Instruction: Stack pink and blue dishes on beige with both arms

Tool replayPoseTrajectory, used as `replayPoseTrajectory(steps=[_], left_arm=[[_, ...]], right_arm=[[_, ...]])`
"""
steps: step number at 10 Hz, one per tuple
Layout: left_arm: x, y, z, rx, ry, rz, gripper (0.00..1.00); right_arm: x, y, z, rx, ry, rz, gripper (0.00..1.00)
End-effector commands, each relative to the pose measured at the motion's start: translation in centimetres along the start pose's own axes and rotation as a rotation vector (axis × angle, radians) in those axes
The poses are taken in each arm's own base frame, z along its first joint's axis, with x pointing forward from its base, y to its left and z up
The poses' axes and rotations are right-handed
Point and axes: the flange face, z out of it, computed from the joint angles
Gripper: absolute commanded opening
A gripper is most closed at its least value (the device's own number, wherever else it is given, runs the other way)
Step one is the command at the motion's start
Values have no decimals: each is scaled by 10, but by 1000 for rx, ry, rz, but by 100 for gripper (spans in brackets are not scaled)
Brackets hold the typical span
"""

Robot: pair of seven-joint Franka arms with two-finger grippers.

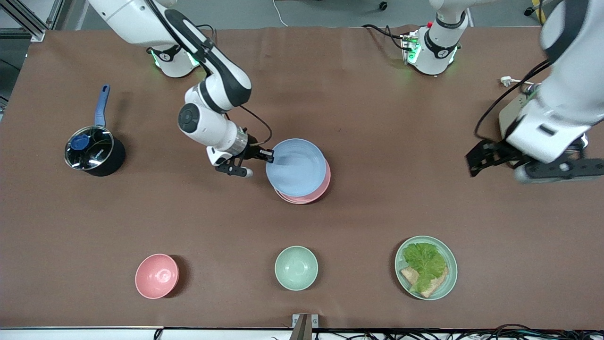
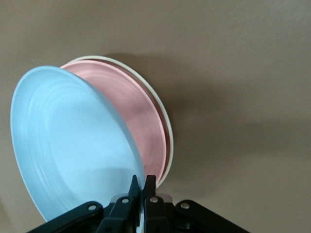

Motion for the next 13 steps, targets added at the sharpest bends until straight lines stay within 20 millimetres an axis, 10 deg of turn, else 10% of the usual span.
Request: replayPoseTrajectory(steps=[1, 3, 6, 10, 13], left_arm=[[-29, -22, -23, 40, -47, 56, 100], [-51, -45, -33, 17, -122, 20, 100], [-77, -63, -35, 10, -163, 56, 100], [-77, -60, -29, -13, -167, 56, 100], [-77, -62, -28, -12, -173, 52, 100]], right_arm=[[-6, 2, 18, 8, 11, 24, 6], [-5, 7, 31, 10, 13, 31, 28], [6, 6, 10, 21, 48, 24, 94], [73, 55, -134, -189, 186, -69, 100], [111, 111, -282, -364, 287, -24, 100]])
